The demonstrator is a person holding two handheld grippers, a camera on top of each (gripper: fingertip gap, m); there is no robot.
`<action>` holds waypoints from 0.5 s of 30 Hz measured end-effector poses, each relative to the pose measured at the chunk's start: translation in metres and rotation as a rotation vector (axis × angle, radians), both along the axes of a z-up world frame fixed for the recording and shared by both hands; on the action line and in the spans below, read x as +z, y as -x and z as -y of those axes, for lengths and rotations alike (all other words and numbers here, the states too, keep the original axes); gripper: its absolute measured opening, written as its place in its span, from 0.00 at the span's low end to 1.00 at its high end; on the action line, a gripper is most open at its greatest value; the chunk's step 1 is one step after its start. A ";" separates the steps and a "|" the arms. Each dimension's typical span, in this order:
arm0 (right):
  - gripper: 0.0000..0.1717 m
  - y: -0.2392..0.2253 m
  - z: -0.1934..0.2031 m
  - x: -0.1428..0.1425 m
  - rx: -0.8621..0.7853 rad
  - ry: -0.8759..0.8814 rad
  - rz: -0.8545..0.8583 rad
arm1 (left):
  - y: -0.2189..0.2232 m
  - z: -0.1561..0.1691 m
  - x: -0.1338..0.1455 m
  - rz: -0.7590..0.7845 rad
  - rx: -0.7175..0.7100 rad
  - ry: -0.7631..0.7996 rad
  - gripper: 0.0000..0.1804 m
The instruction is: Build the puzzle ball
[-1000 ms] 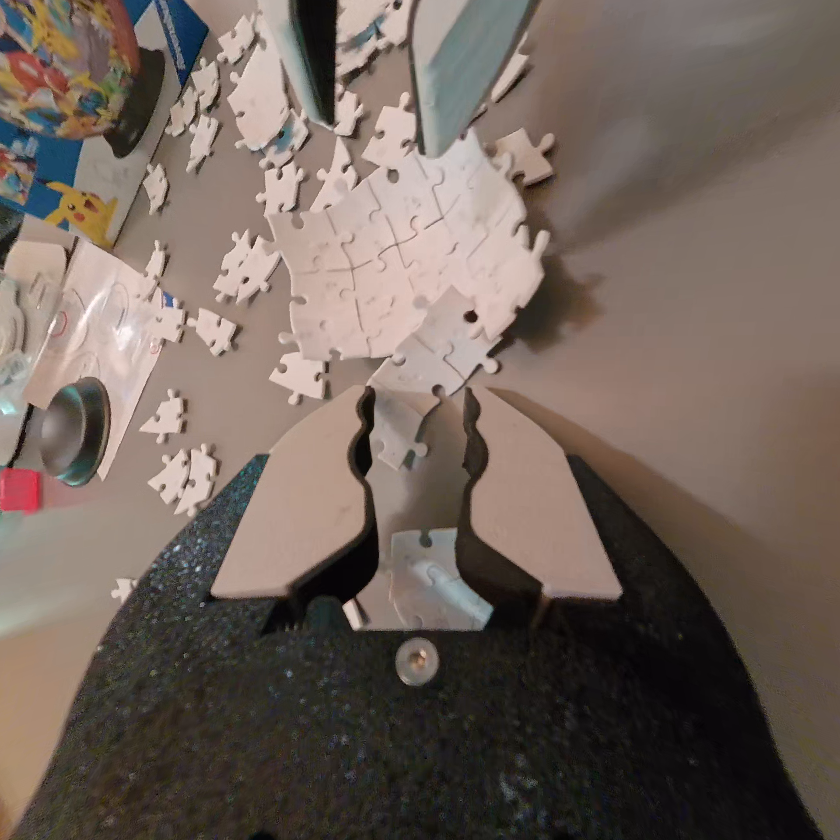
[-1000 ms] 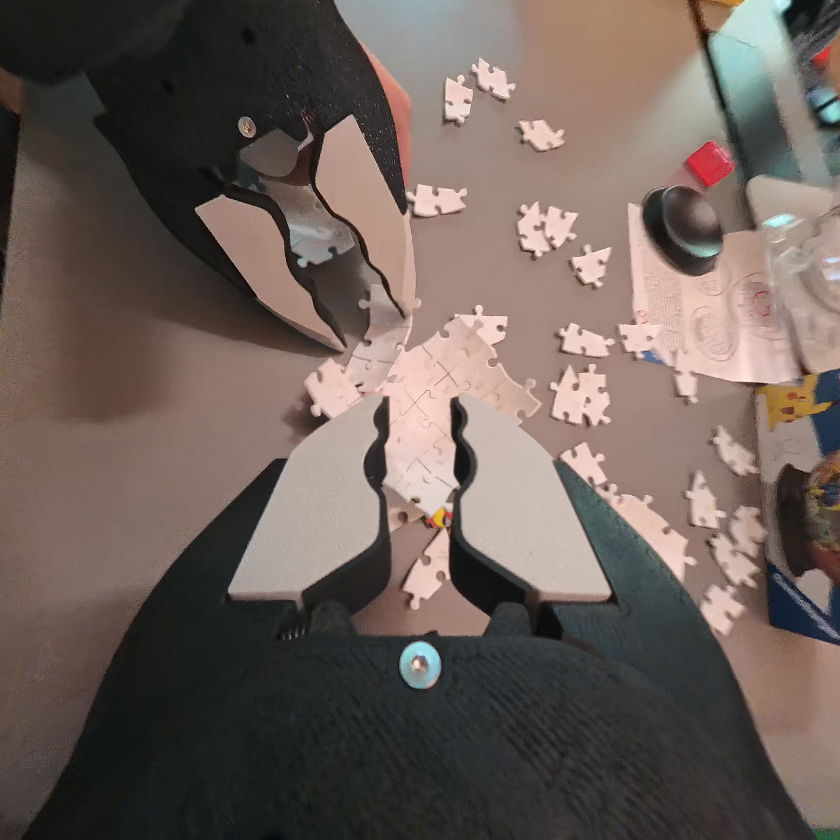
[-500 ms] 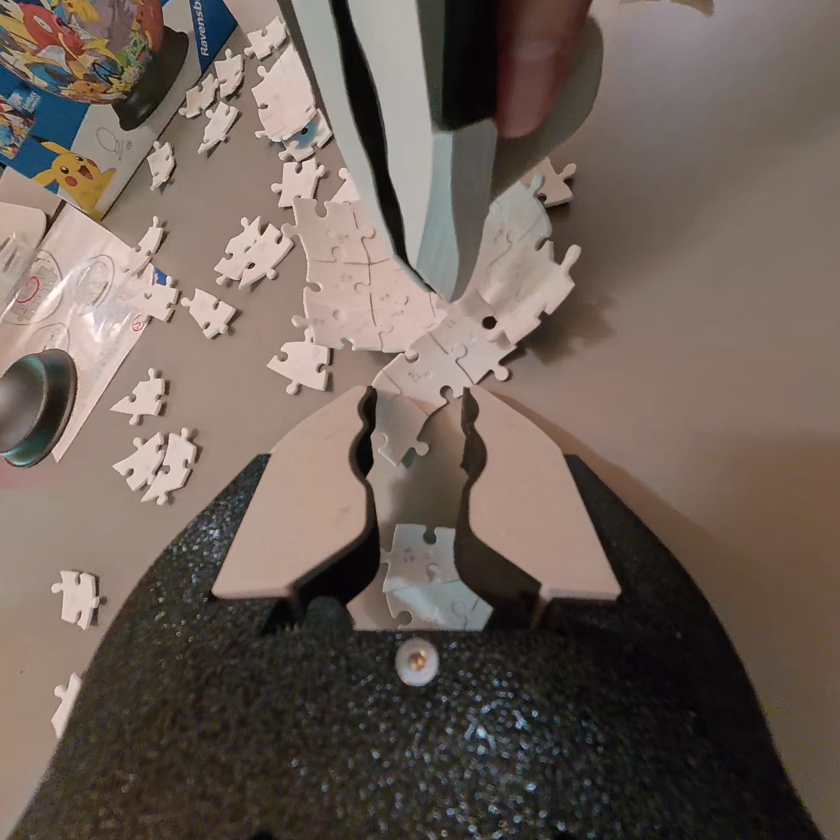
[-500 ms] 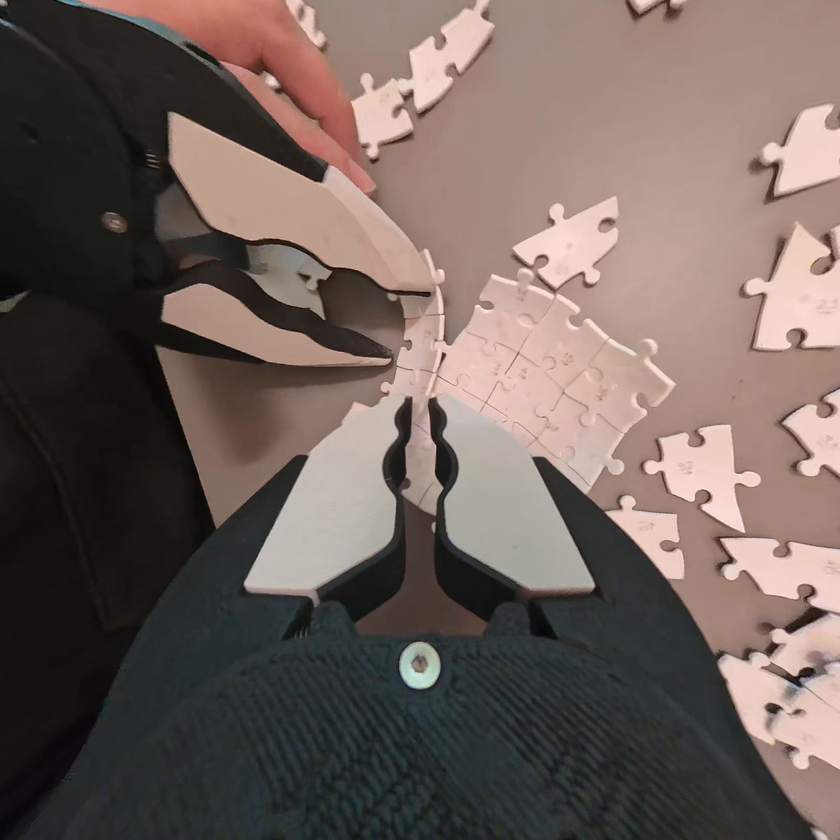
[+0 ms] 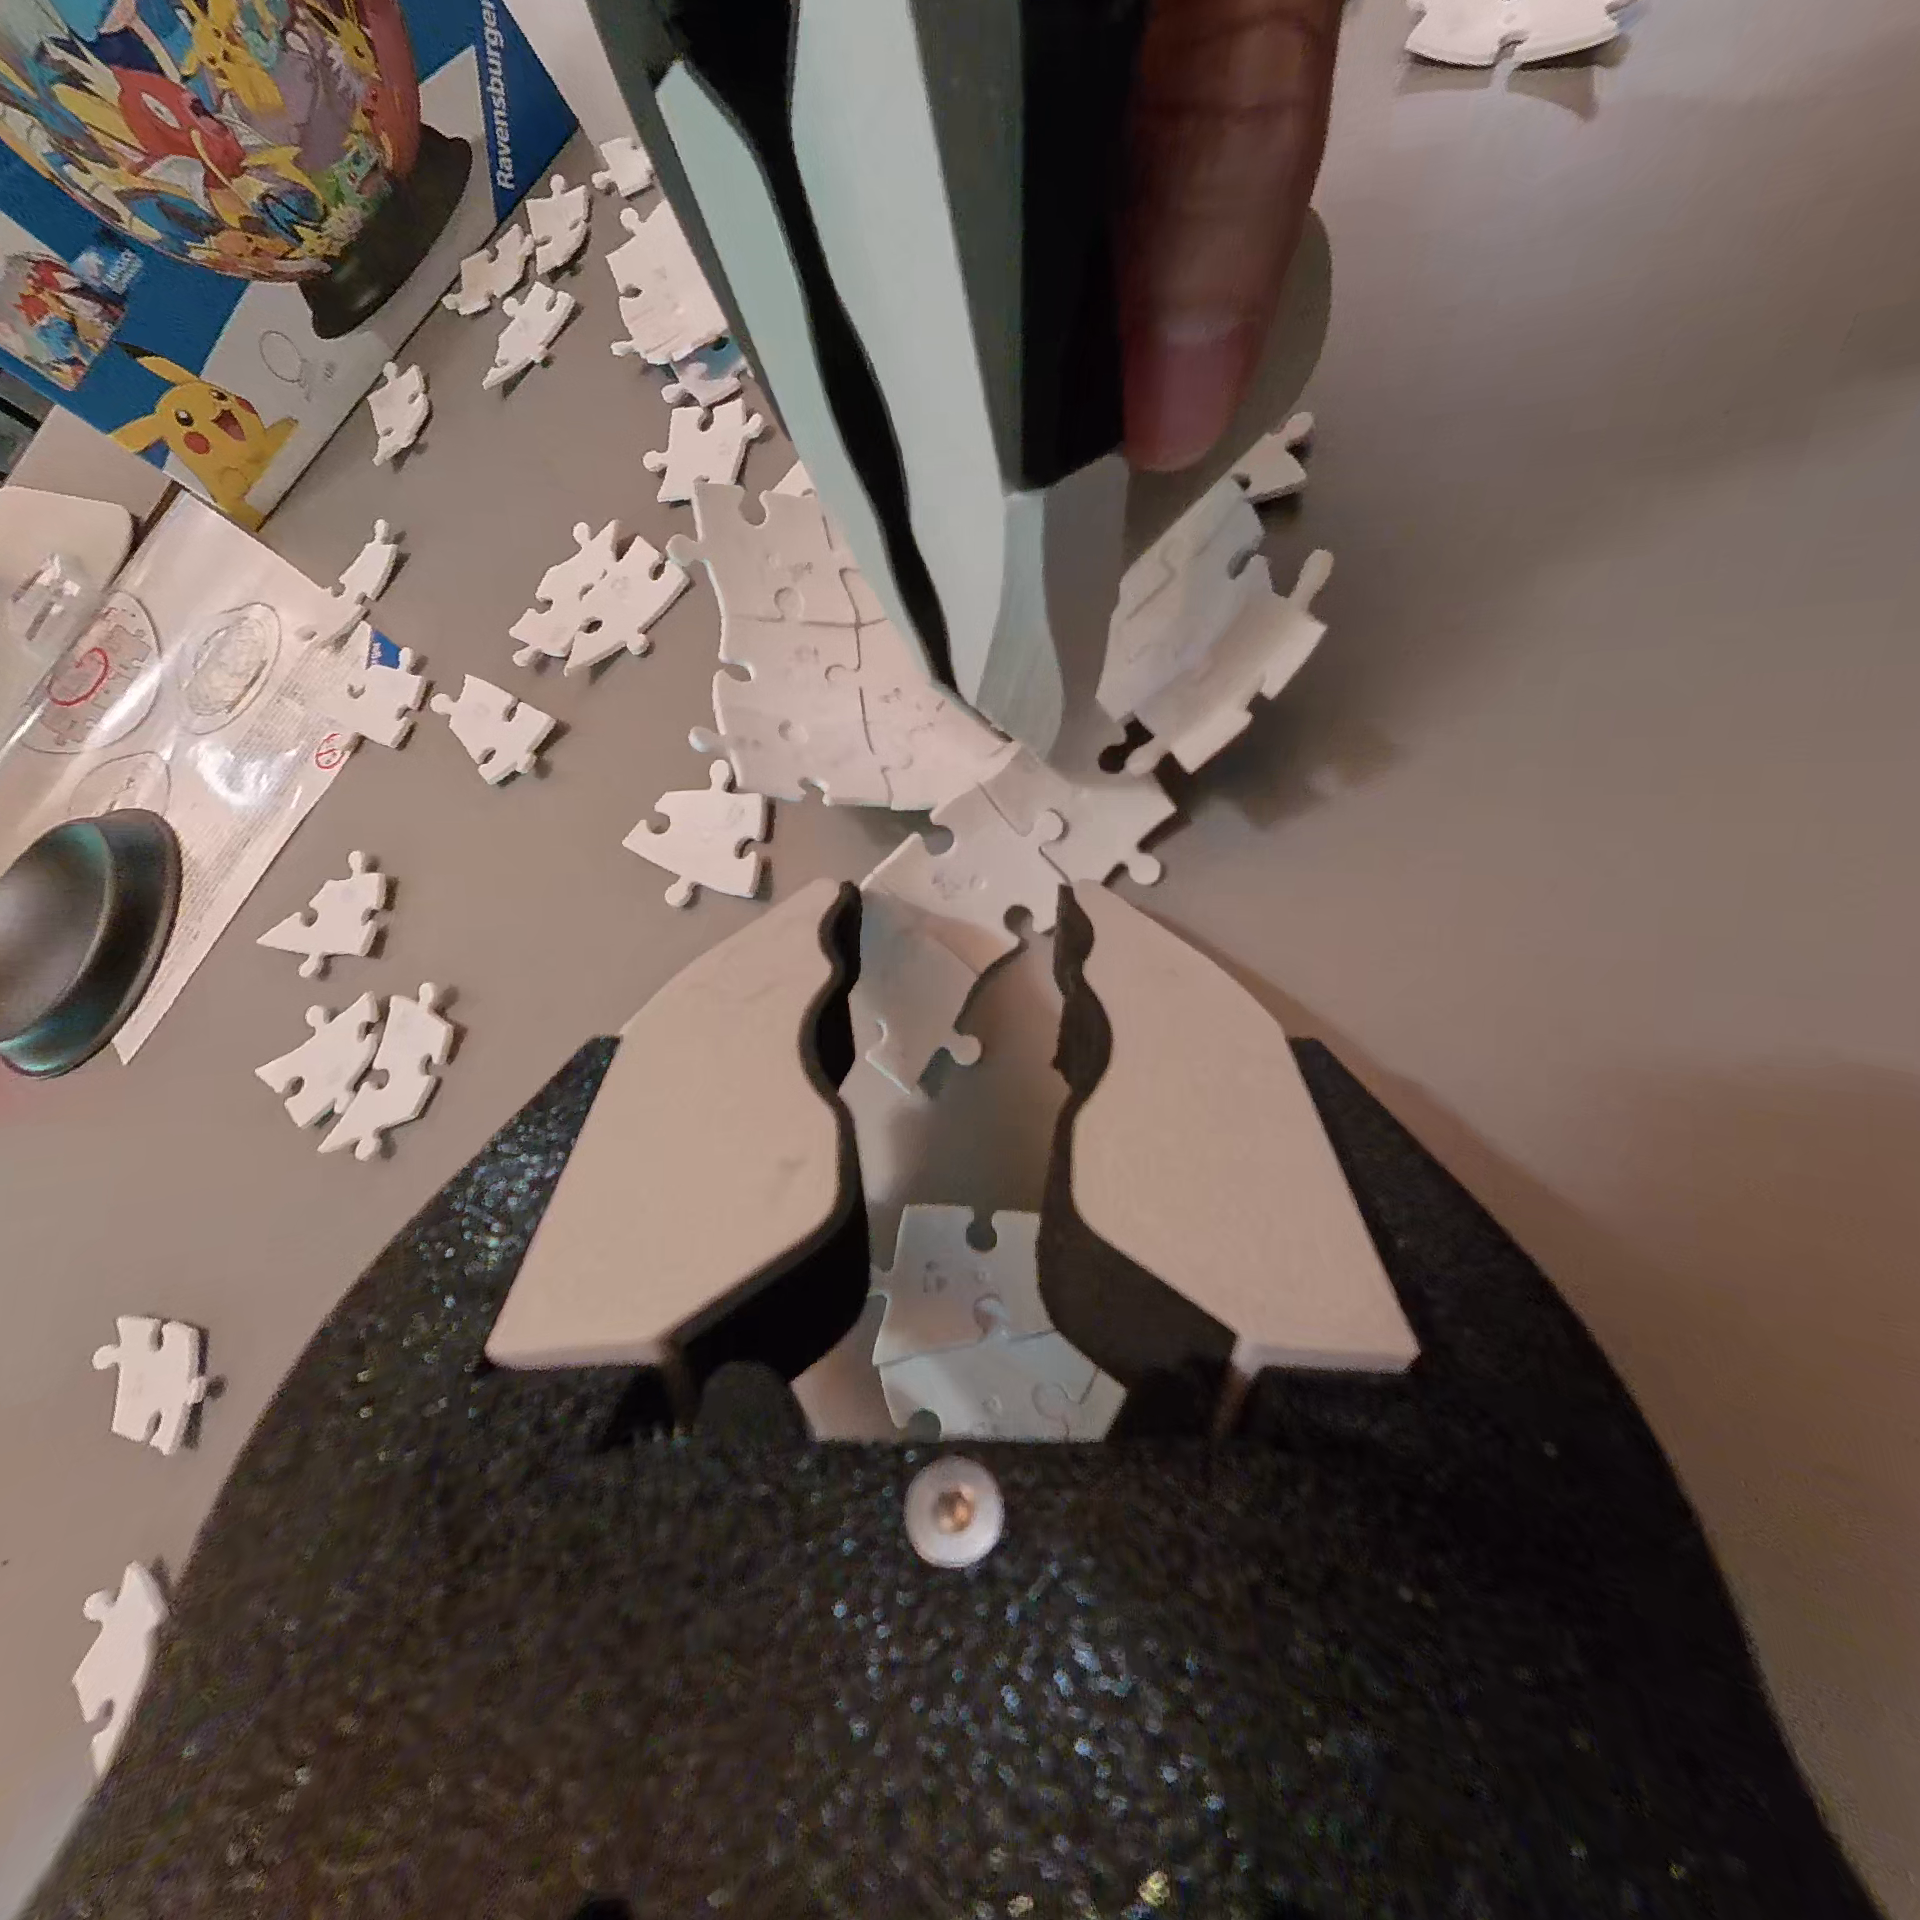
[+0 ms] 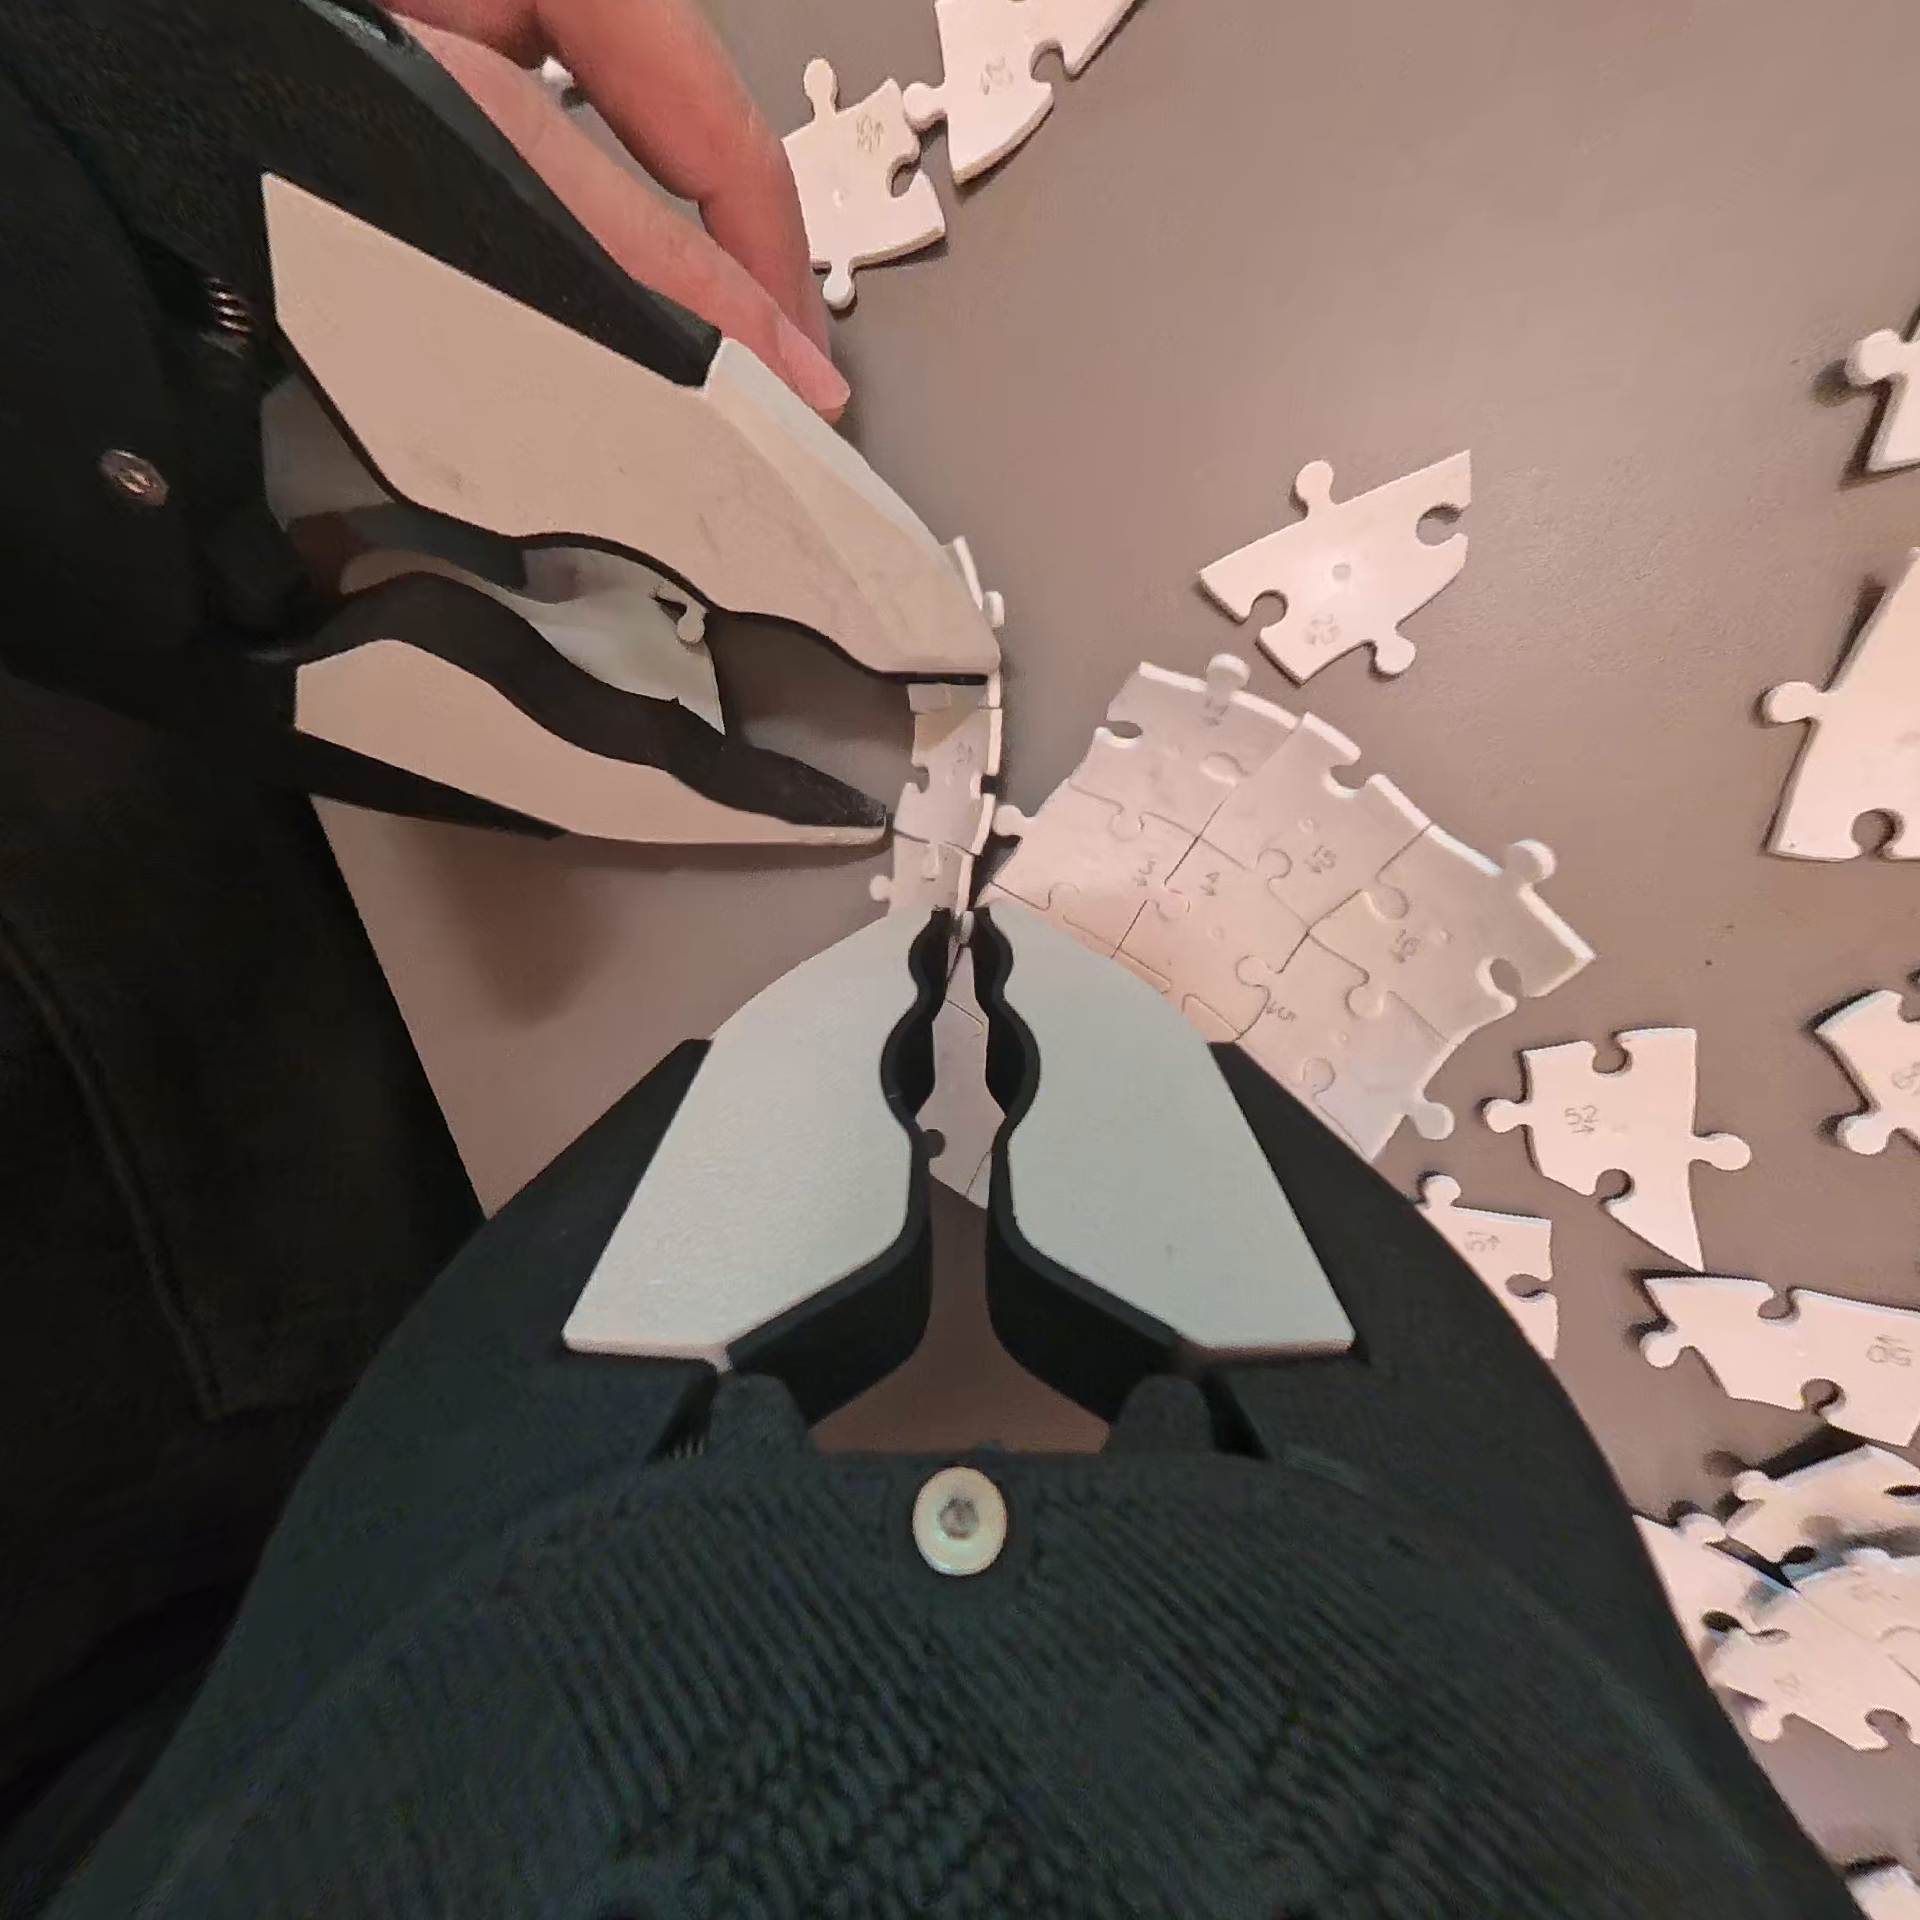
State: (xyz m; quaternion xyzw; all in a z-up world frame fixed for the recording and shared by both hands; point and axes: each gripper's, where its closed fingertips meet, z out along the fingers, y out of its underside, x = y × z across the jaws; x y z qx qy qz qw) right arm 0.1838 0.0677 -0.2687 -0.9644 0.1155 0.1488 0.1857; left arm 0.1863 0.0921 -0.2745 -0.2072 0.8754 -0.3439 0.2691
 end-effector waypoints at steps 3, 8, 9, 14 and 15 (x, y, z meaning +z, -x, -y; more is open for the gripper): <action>0.02 -0.002 -0.003 0.007 0.021 -0.020 0.039 | -0.003 -0.005 0.002 0.037 0.012 -0.013 0.16; 0.02 -0.001 -0.007 0.016 0.095 -0.051 0.101 | -0.006 -0.013 0.007 0.042 0.042 0.027 0.05; 0.02 -0.002 -0.007 0.017 0.109 -0.052 0.117 | -0.006 -0.013 0.008 0.037 0.035 0.037 0.06; 0.01 -0.006 -0.012 0.025 0.170 -0.057 0.226 | -0.001 -0.014 0.019 0.063 -0.042 0.044 0.20; 0.01 -0.005 -0.013 0.027 0.195 -0.058 0.252 | -0.003 -0.017 0.022 0.074 -0.038 0.042 0.20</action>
